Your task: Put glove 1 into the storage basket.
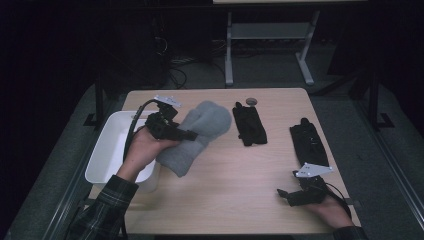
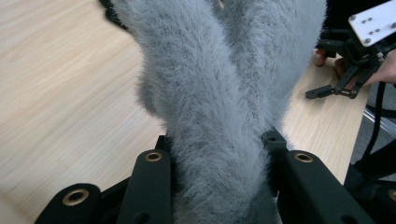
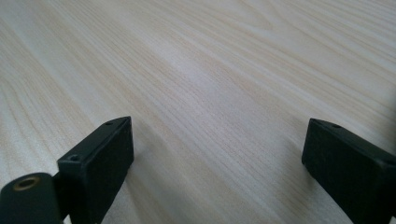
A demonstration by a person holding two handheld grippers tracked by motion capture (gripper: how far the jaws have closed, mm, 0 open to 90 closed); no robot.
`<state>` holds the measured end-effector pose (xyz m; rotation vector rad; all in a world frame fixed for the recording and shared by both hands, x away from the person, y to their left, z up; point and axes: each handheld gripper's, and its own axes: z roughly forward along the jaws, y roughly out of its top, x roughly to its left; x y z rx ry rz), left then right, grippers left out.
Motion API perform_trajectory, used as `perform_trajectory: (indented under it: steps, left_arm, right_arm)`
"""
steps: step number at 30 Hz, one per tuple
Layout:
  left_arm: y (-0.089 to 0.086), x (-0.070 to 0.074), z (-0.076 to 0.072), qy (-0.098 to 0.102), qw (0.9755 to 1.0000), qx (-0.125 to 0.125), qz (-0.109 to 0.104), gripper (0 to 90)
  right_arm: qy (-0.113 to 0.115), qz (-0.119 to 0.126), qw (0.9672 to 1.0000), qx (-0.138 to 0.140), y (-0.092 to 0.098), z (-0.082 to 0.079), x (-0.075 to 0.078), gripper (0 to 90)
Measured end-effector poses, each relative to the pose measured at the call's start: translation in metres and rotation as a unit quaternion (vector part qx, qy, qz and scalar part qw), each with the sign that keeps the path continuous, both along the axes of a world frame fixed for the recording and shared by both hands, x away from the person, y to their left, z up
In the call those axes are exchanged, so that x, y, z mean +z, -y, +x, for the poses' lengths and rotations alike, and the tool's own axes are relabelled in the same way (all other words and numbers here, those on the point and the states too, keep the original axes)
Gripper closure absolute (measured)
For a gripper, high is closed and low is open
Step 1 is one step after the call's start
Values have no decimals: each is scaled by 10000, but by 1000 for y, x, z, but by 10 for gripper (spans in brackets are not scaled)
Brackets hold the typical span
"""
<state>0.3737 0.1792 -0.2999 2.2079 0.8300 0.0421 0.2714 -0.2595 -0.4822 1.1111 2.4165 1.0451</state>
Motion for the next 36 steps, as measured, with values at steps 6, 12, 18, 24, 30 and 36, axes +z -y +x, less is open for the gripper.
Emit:
perform_trajectory:
  steps: [6,12,18,24,30,36]
  left_arm:
    - [-31,7,-1,47,9995,311,49,648]
    - [-65,10,-4,90,9978,658,-5,648]
    - [-97,7,-7,56,9945,1045,-42,648]
    - [-128,-2,-8,4,9900,1408,-40,648]
    - [-160,-24,-3,-259,9820,1865,-159,649]
    - [-173,-53,7,-597,9772,2036,-100,648]
  right_arm:
    - [6,-10,10000,5,0,0,0,89]
    - [7,-8,10000,5,0,0,0,89]
    - [2,-9,10000,-10,0,0,0,89]
    - [0,-12,10000,-12,0,0,0,89]
    - [16,-21,10000,-20,0,0,0,89]
    - [26,-19,10000,-20,0,1,0,89]
